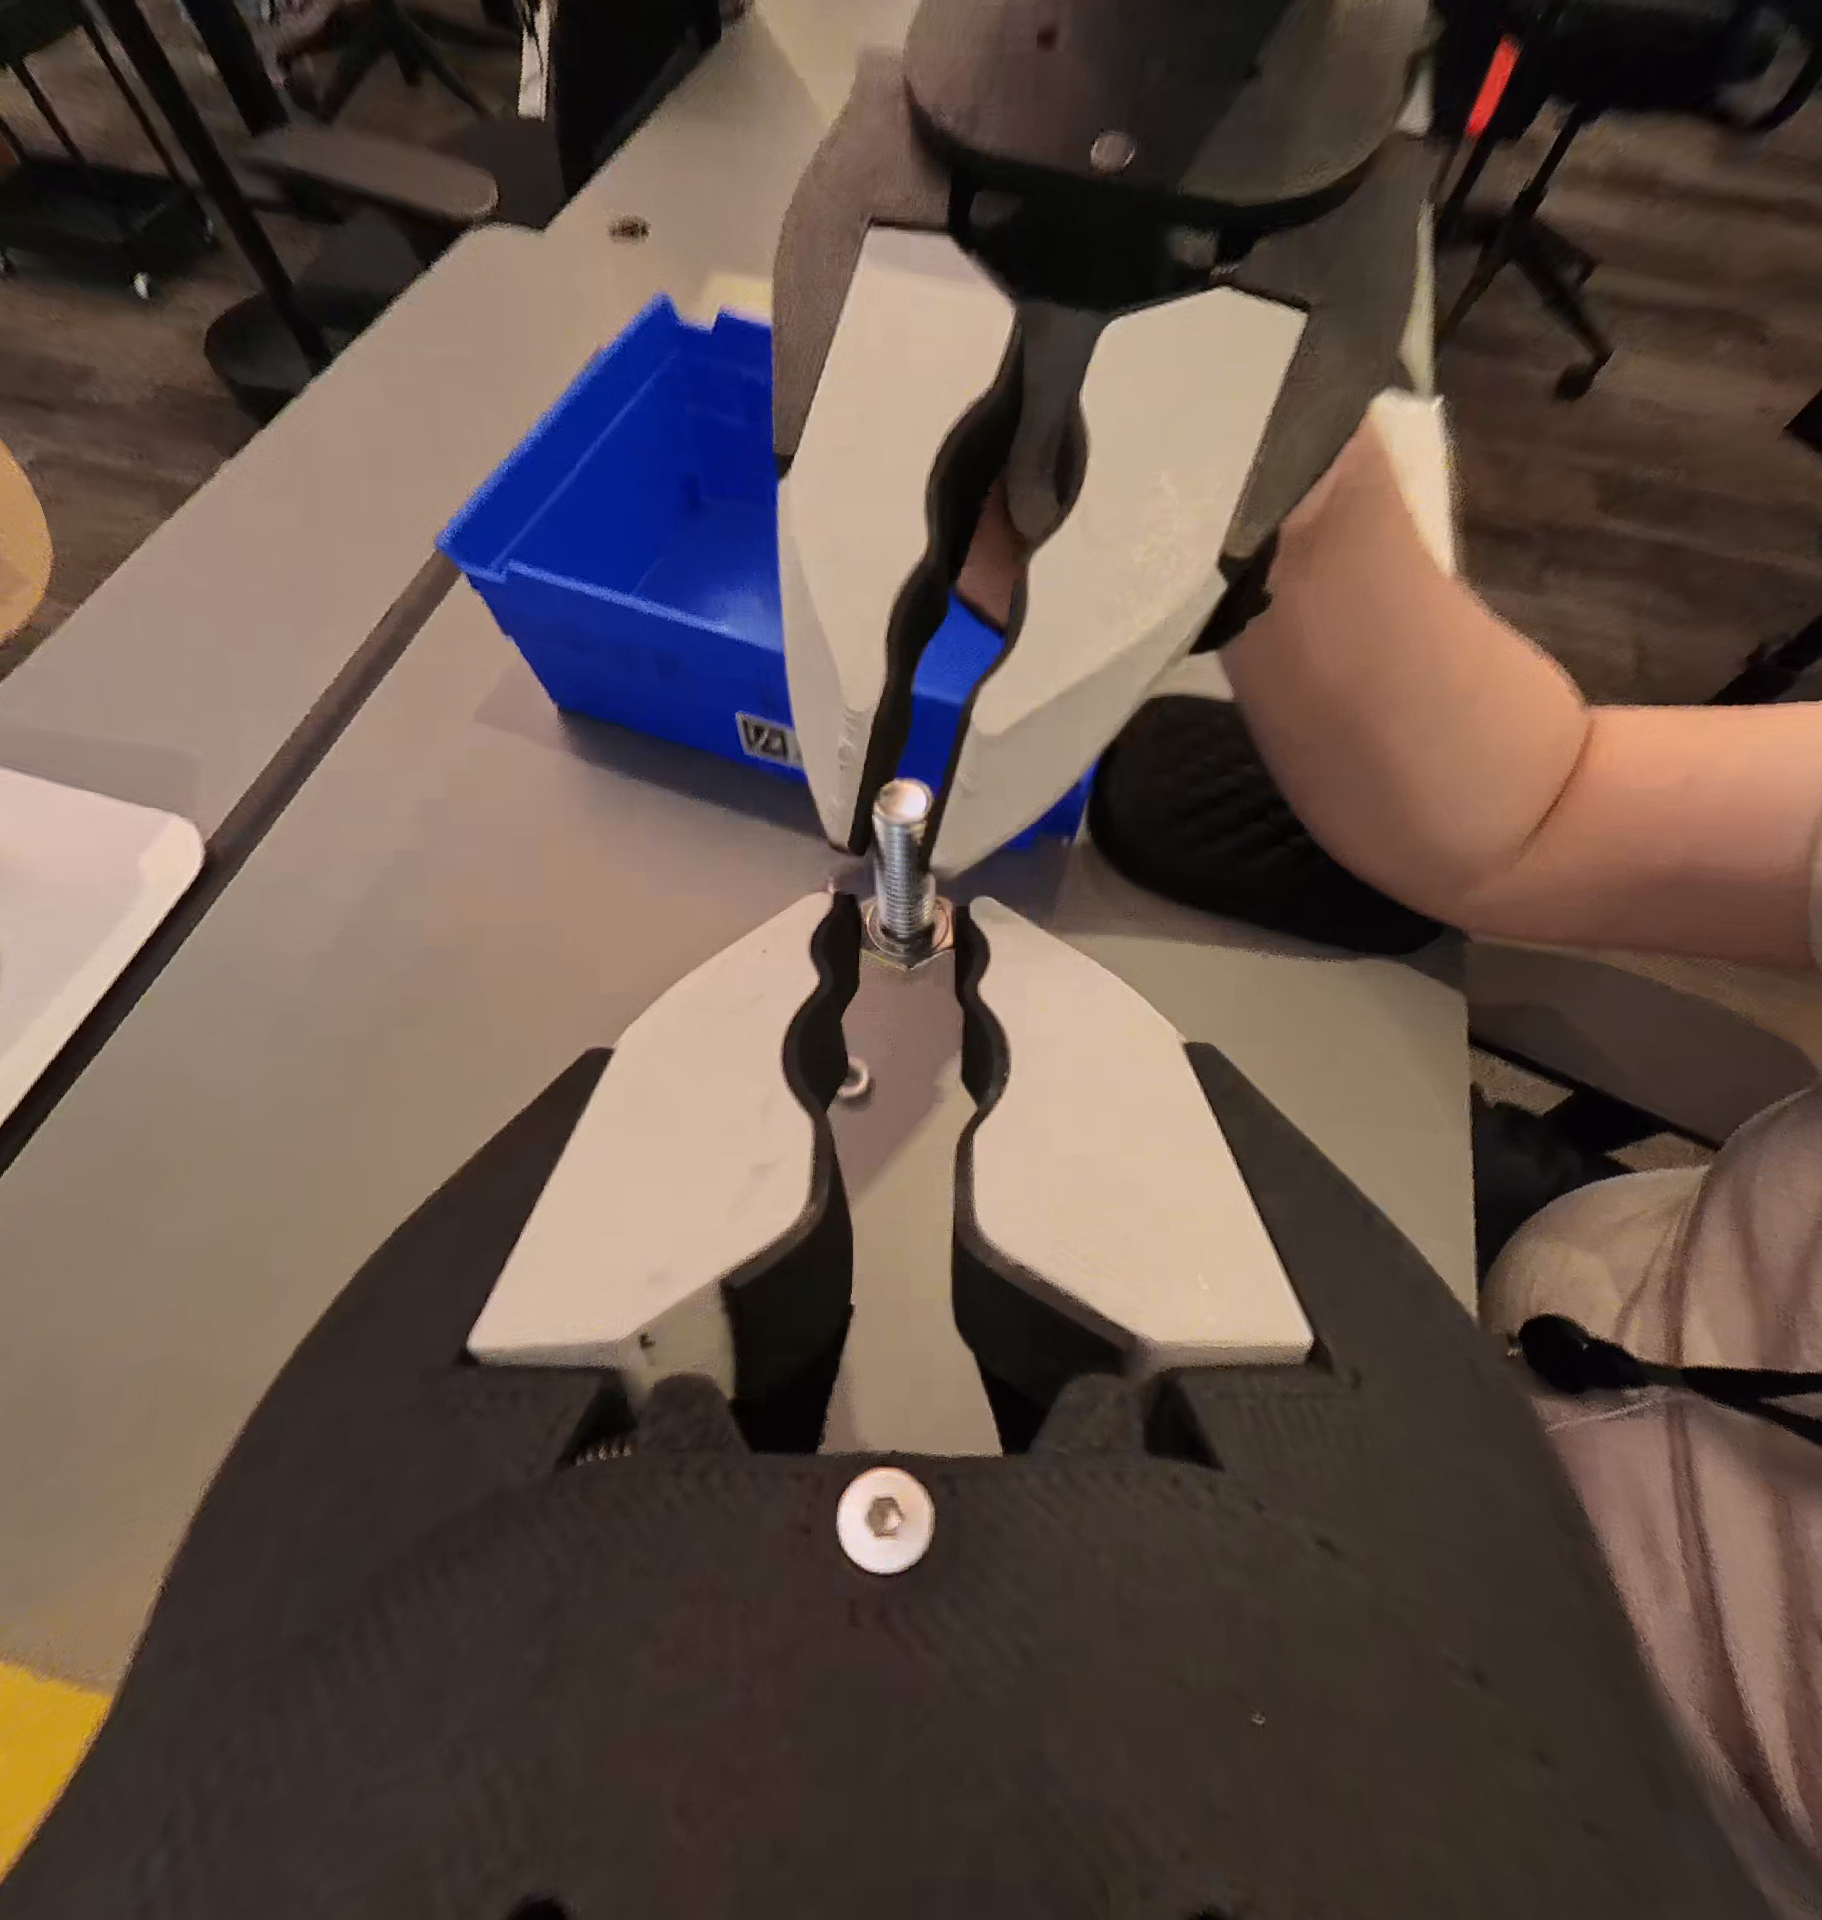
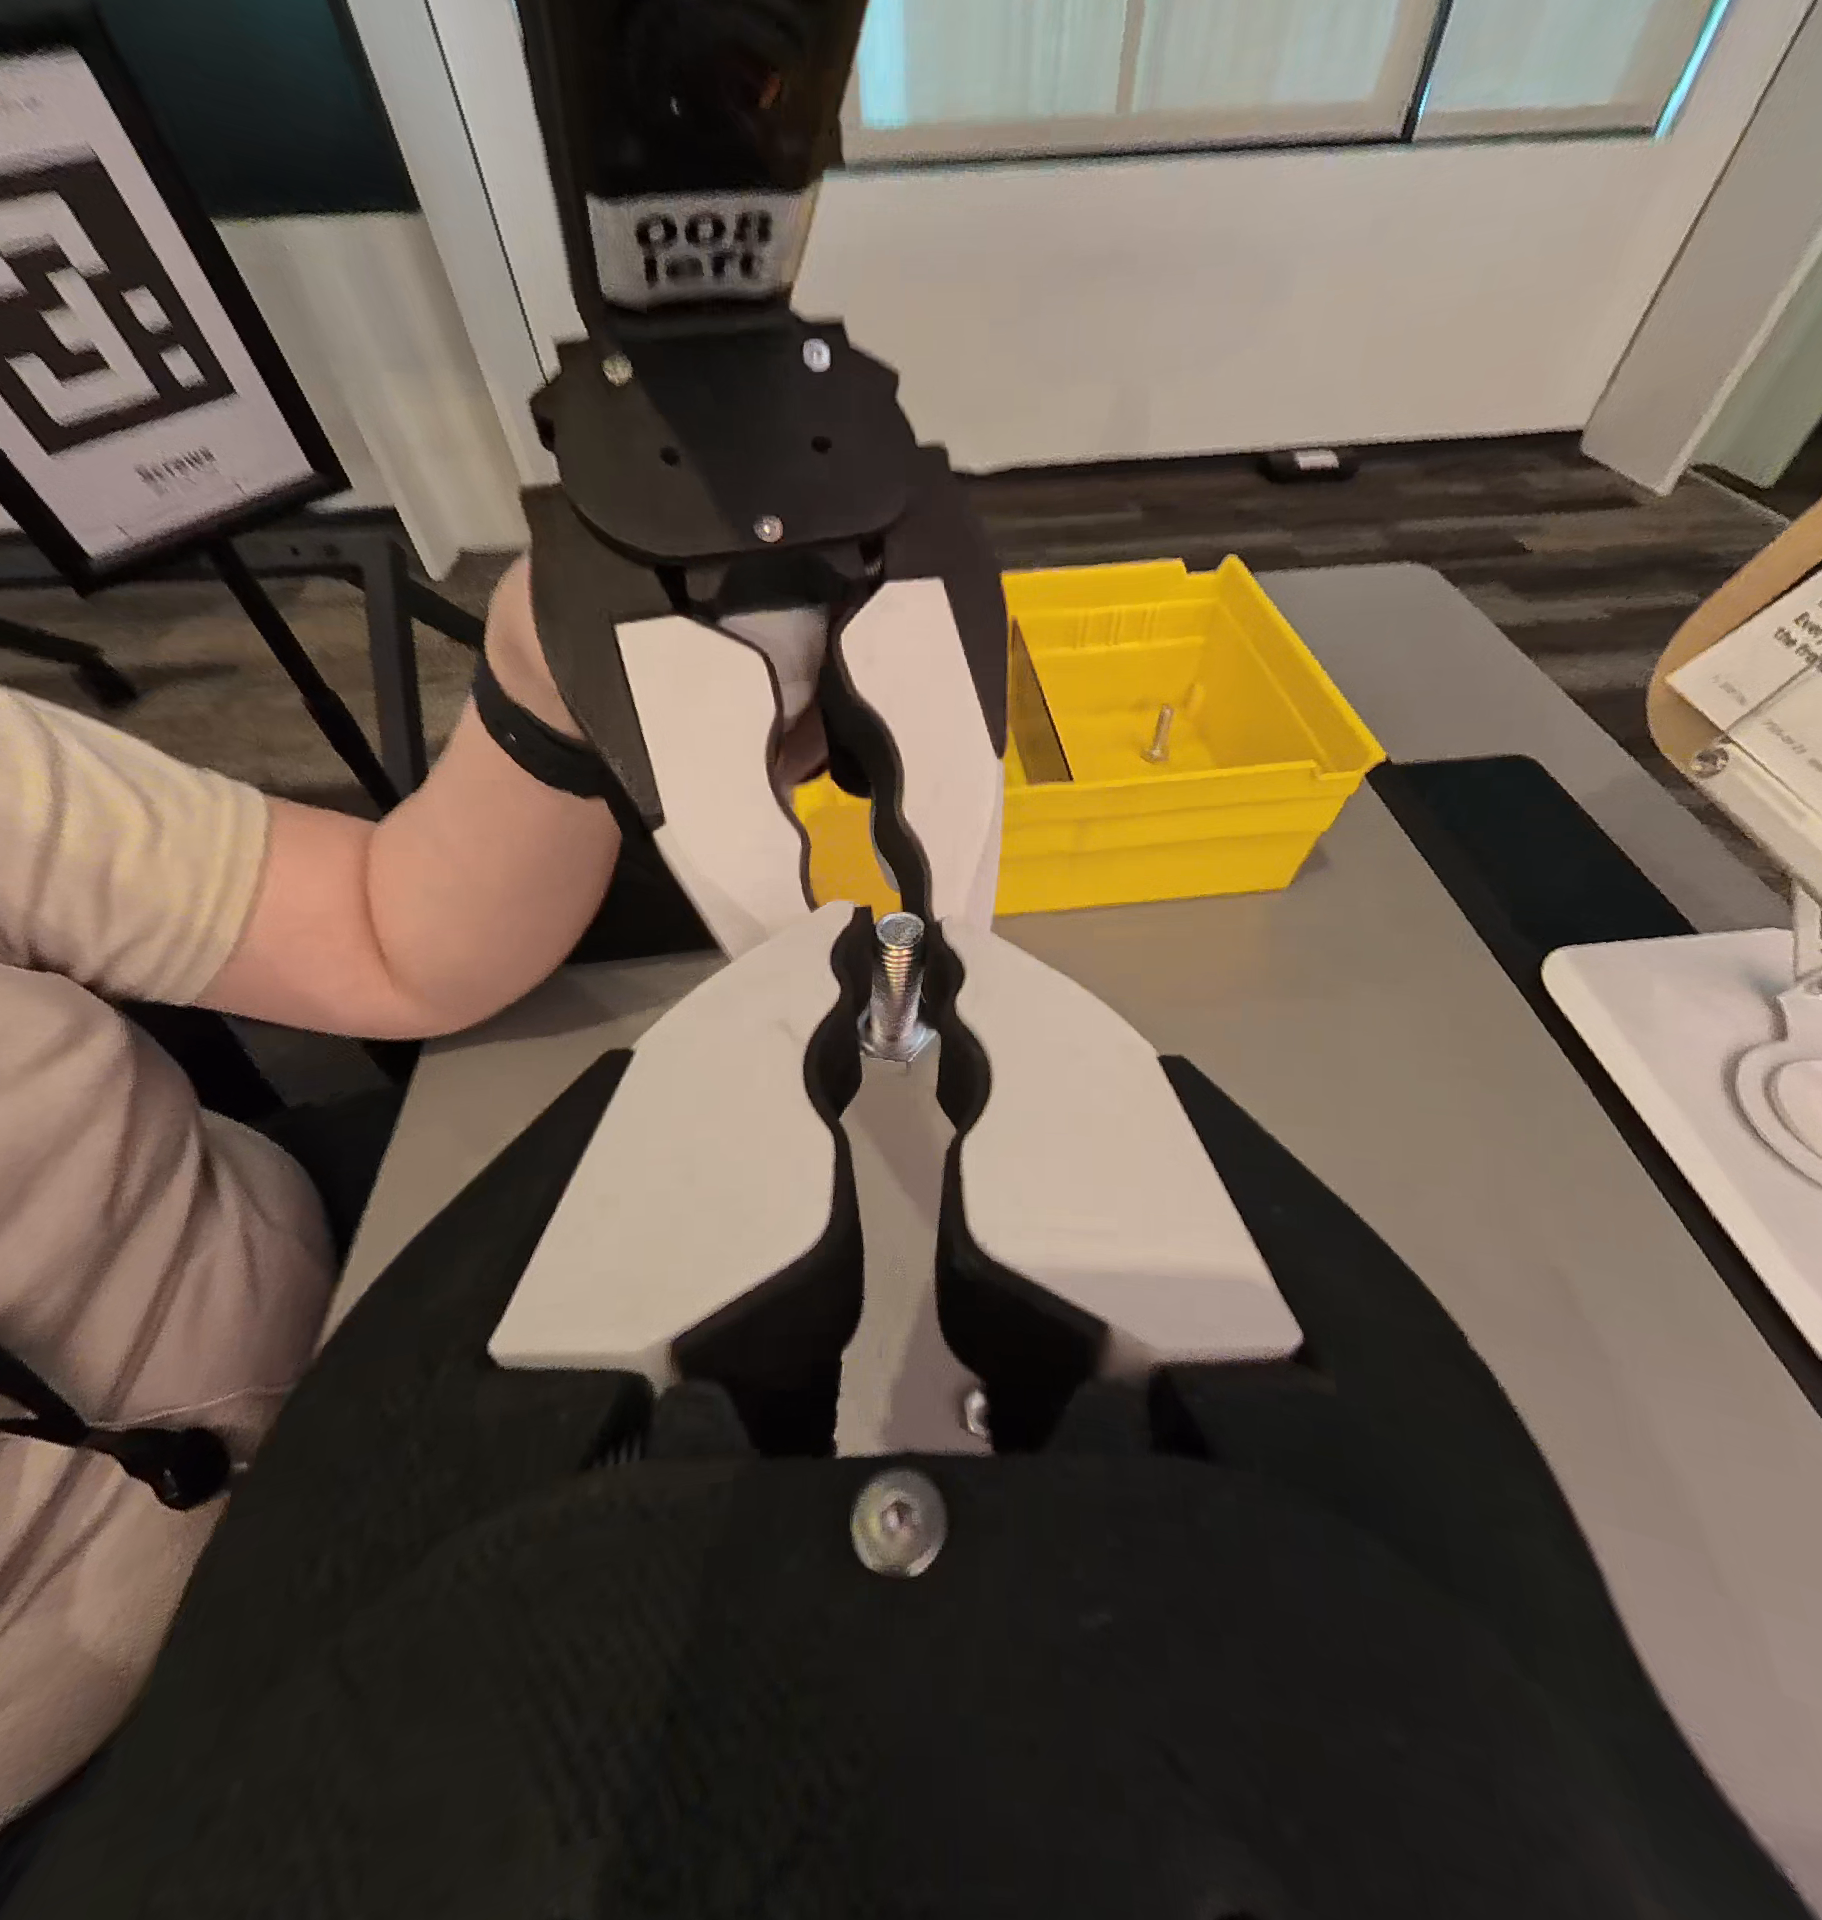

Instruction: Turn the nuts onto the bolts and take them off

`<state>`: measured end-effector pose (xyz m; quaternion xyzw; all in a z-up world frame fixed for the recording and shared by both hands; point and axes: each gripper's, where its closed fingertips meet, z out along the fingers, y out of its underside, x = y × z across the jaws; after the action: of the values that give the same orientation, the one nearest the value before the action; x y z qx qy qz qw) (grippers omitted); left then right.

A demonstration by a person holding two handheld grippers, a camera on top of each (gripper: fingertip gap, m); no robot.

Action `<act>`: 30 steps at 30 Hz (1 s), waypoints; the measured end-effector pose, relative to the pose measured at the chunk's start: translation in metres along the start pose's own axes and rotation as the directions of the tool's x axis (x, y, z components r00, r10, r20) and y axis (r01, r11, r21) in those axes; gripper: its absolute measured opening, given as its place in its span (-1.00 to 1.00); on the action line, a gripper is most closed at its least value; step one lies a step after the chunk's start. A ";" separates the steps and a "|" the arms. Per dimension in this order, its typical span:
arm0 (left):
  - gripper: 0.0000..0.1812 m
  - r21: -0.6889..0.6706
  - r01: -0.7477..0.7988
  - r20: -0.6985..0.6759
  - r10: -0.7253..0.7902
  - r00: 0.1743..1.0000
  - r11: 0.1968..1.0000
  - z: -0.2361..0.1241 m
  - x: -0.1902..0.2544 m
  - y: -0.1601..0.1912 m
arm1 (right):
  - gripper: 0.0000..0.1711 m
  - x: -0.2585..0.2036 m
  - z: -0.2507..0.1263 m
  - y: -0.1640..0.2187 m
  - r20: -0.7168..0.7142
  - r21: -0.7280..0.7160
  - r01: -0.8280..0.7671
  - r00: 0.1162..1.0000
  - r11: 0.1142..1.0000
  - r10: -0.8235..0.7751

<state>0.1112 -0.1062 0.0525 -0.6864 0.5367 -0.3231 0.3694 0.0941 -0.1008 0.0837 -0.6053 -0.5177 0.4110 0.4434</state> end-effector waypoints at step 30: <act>-0.80 0.352 0.046 -0.119 -0.004 0.993 0.935 0.011 0.010 -0.052 | -0.89 0.004 -0.043 -0.038 -0.046 0.245 -0.016 0.999 0.969 0.028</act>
<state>0.1480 -0.1065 0.0916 -0.5956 0.4816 -0.4584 0.4508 0.1262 -0.0985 0.1323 -0.5616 -0.4452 0.4619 0.5225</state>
